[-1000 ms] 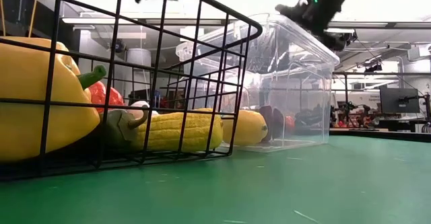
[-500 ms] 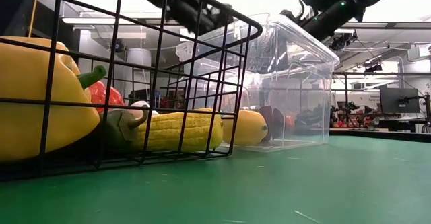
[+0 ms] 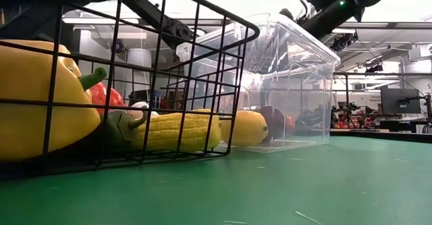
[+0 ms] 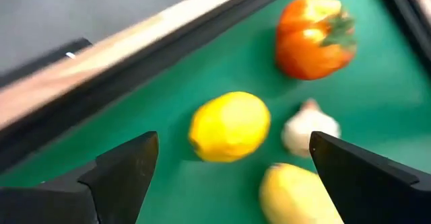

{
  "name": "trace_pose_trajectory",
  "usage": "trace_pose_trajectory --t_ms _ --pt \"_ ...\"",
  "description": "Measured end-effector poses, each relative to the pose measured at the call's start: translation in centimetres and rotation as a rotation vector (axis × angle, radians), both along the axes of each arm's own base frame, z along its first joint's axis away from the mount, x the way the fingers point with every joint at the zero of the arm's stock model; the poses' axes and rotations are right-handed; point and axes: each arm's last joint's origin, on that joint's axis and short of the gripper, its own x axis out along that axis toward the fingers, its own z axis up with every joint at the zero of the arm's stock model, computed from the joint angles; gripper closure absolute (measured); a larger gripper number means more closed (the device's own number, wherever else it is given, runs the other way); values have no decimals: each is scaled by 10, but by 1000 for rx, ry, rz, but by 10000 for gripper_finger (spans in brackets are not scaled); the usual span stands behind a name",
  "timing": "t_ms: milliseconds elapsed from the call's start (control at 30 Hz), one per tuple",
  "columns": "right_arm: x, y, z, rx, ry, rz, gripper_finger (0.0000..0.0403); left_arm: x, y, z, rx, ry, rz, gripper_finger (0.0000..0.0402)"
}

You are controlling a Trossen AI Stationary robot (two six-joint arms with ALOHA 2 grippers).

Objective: Sort produce into baskets
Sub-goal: Put the top lemon into the transparent bin

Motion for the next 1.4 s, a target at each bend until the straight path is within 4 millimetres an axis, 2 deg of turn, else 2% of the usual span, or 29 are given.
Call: trace_pose_trajectory --t_ms 200,600,733,1000,1233,1400 --pt "4 3 3 12 -42 -13 29 4 1 -16 98 71 -114 30" --pt "8 9 3 -2 -41 -14 29 21 -4 -41 294 99 -374 30" --pt "8 9 3 -2 -42 -13 29 26 -8 -46 309 81 -411 30" --pt "8 9 4 9 -54 -21 29 24 -11 -56 273 118 -474 37" --pt "8 9 4 8 -54 -21 29 25 -13 -55 291 121 -513 92" --pt "8 9 4 8 -53 -19 29 27 -23 -58 261 150 -541 182"
